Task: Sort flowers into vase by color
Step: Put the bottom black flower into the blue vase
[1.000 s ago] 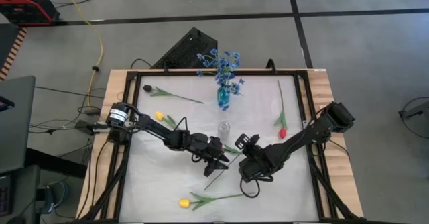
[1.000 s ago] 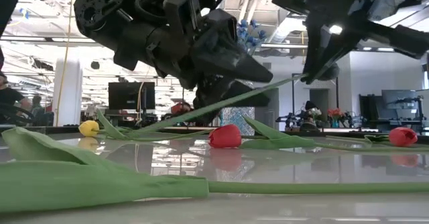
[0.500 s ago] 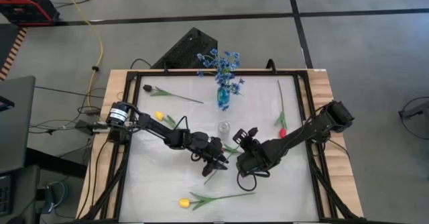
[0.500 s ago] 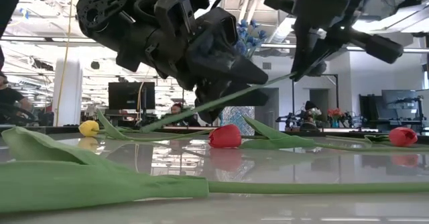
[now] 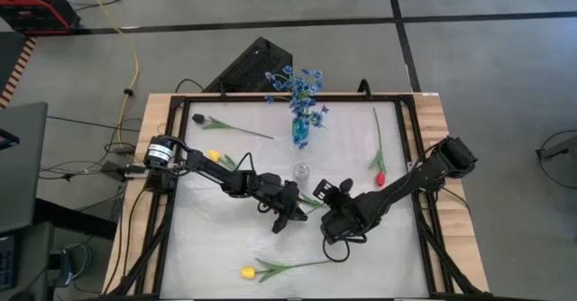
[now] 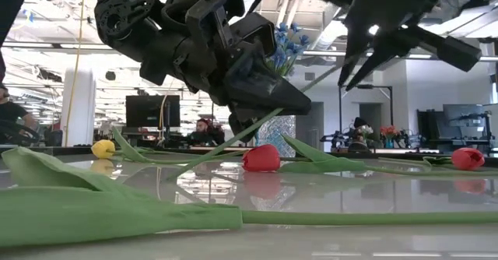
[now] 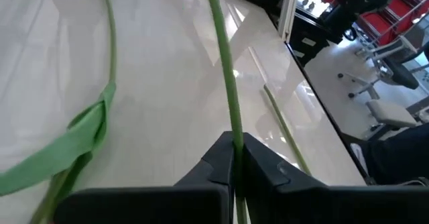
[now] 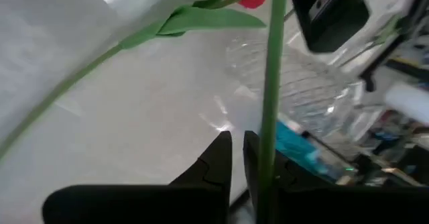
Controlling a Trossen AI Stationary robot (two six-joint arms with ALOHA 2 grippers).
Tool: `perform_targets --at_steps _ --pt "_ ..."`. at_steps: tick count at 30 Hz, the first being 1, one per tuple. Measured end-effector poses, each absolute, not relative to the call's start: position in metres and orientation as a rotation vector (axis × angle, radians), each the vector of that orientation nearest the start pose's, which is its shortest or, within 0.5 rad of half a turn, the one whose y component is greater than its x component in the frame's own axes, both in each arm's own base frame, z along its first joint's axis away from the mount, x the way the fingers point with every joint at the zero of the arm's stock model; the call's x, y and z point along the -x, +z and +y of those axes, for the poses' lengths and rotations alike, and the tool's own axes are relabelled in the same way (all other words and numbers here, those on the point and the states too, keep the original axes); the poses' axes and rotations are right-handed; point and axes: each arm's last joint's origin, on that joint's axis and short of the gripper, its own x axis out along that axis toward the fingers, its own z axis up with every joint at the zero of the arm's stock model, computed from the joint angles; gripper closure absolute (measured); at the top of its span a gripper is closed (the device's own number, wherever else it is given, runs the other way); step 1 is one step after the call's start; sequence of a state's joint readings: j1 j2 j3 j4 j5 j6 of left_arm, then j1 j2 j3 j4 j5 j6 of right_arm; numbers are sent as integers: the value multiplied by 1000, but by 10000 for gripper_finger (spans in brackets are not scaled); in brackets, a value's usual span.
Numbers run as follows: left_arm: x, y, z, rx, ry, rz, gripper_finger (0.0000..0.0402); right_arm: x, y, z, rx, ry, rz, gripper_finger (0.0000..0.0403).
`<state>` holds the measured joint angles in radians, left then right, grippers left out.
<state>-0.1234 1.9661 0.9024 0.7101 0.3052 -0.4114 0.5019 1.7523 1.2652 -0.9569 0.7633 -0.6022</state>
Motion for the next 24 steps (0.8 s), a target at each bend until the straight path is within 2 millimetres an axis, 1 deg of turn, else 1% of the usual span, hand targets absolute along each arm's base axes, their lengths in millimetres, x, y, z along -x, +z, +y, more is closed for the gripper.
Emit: perform_targets --at_steps 3,5,11,13,16,18,20,24 --pt "-379 129 -55 434 -341 436 400 -291 215 142 1484 125 1233 315" --pt "-379 129 -55 434 -340 436 400 -291 216 144 1516 109 1221 298" --pt "-379 129 -53 437 -326 434 401 -290 217 150 1423 42 1182 229" --pt "-379 129 -51 446 -300 432 401 -290 222 153 1364 14 1156 204" --pt "-380 129 -46 448 -274 427 401 -289 242 157 1194 -26 1082 171" --pt "-379 129 -44 441 -273 427 401 -284 260 157 1030 -30 1032 157" --pt "-377 132 -43 432 -272 422 401 -276 277 153 820 -25 991 151" --pt "-370 149 -41 410 -264 366 401 -256 310 139 390 22 943 149"
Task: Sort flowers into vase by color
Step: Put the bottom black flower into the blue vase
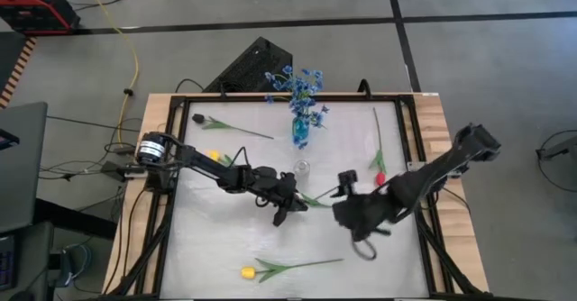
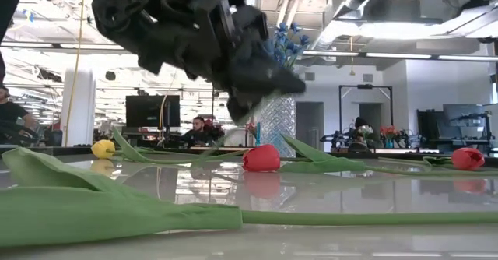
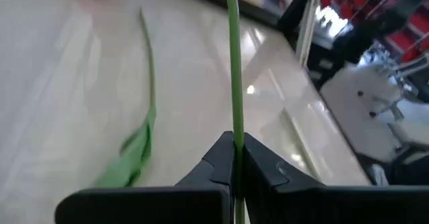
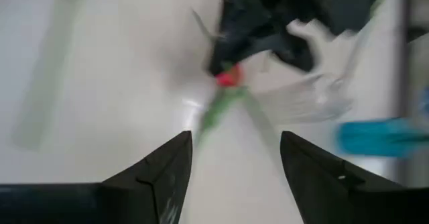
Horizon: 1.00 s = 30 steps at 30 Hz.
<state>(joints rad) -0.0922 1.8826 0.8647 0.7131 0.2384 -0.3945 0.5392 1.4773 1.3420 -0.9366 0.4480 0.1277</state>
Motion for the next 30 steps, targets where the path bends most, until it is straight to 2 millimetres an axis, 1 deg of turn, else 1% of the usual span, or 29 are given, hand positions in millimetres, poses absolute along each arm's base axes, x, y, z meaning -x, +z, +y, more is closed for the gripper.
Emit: perform_targets --at_steps 2,4,6,8,10,12,16,18,21,23,26,30 --pt "-364 160 -43 387 -288 335 402 -245 321 133 236 55 916 150" --pt "-359 171 -49 346 -318 300 401 -236 326 130 167 92 872 153" --pt "-350 178 -56 313 -338 280 401 -227 327 130 154 129 812 153" --pt "-343 187 -60 276 -314 238 401 -219 325 131 164 168 736 154" --pt "-335 194 -63 237 -258 185 401 -216 320 131 190 163 621 154" --pt "-327 199 -63 213 -198 111 401 -217 307 131 216 153 495 154" --pt "-310 200 -58 223 -97 0 401 -228 278 128 254 152 241 154" --pt "-304 198 -57 221 -98 -43 401 -236 267 122 249 118 116 154" --pt "-301 196 -57 203 -150 -87 401 -250 254 110 231 61 -13 154" --pt "-302 197 -58 200 -165 -85 401 -261 248 101 214 51 -70 154" --pt "-302 198 -60 183 -174 -87 401 -280 241 87 142 60 -130 154" --pt "-301 197 -62 168 -183 -80 401 -301 228 71 38 162 -132 154"
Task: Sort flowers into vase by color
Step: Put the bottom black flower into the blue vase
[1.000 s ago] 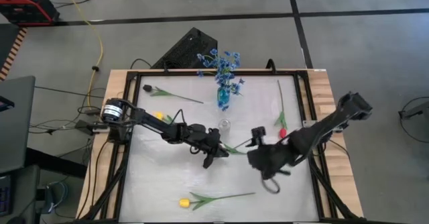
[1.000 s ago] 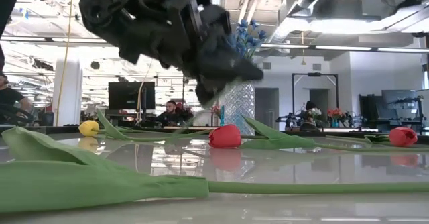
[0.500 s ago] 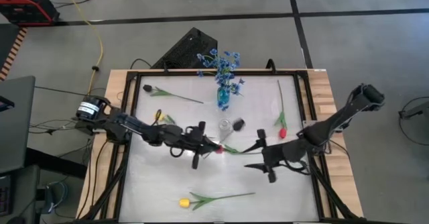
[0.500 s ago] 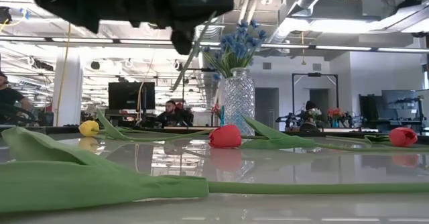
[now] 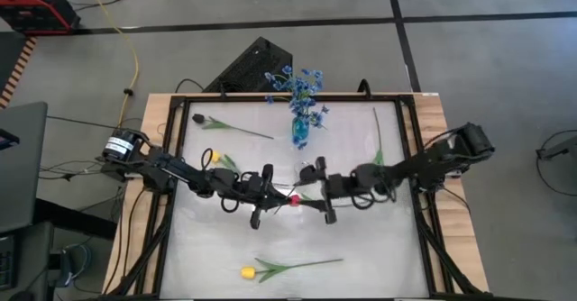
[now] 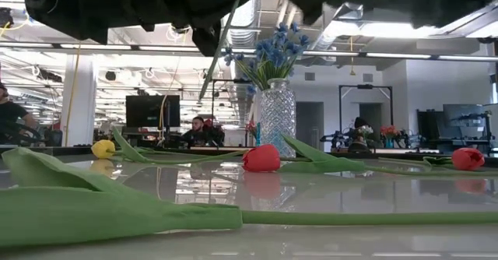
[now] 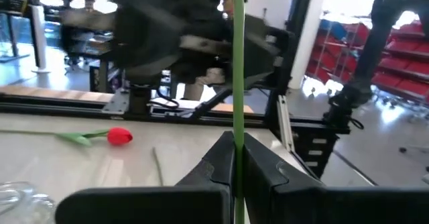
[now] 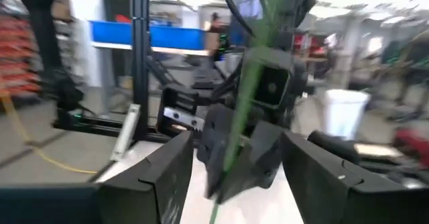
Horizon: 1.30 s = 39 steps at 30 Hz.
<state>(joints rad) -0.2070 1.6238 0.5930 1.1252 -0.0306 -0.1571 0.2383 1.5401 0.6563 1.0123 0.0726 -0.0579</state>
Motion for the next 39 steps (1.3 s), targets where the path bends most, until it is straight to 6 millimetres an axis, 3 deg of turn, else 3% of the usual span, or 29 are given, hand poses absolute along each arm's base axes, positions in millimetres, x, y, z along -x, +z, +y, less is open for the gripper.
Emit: perform_targets --at_steps 9,14,21,25,31,34,39 --pt "-302 195 -62 161 -175 -66 401 -329 219 60 -34 194 -117 170" --pt "-302 196 -62 153 -167 -72 401 -328 218 60 -27 189 -98 237" --pt "-302 195 -59 182 -69 -69 399 -328 220 59 -25 176 -105 374" --pt "-301 194 -61 169 -75 -61 378 -326 224 59 -19 178 -93 377" --pt "-291 199 -59 122 -12 61 320 -295 264 47 33 139 -21 377" --pt "-284 201 -56 101 40 144 294 -270 283 34 120 -5 33 377" --pt "-278 202 -55 102 93 207 272 -227 300 8 143 -196 -55 374"
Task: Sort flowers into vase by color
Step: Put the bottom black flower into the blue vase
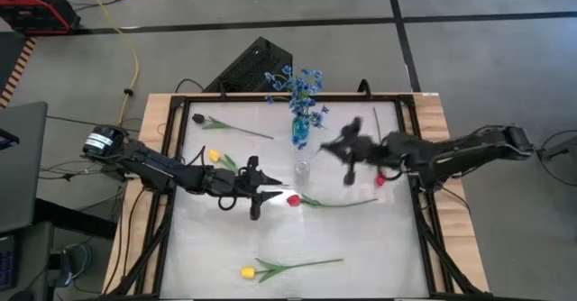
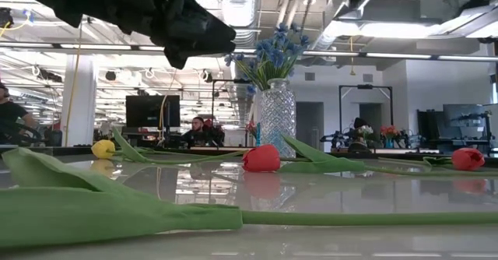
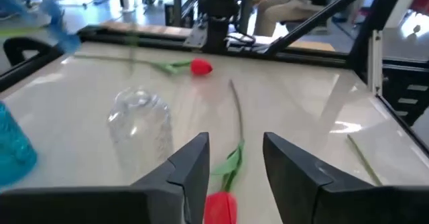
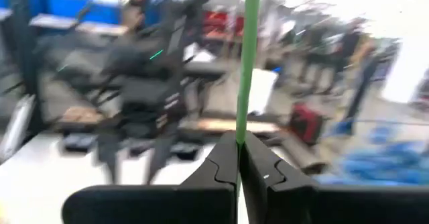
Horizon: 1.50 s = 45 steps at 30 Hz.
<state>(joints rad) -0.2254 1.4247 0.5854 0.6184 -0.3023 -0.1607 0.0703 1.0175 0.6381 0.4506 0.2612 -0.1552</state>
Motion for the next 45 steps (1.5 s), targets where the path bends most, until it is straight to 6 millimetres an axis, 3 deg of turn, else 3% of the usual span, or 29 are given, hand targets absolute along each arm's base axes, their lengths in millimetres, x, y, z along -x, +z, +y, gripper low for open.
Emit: perform_targets --at_steps 4,7,11,18,22,26,34,45 --pt "-278 202 -55 108 83 208 270 -196 292 -15 102 -311 -103 376" --pt "-278 202 -55 109 78 208 270 -182 275 -34 64 -435 -91 377" --pt "-278 202 -55 109 78 208 270 -172 260 -61 11 -565 -155 377" --pt "-278 202 -55 115 79 207 270 -169 252 -112 -123 -516 -256 377" --pt "-278 202 -55 122 80 207 270 -175 238 -137 -213 -477 -220 377" --pt "-278 202 -55 121 80 208 270 -189 238 -150 -235 -401 -236 377" --pt "-278 201 -55 107 73 212 270 -214 247 -162 -241 -350 -246 377" --pt "-278 201 -56 82 63 220 270 -230 238 -174 -244 -359 -202 377"
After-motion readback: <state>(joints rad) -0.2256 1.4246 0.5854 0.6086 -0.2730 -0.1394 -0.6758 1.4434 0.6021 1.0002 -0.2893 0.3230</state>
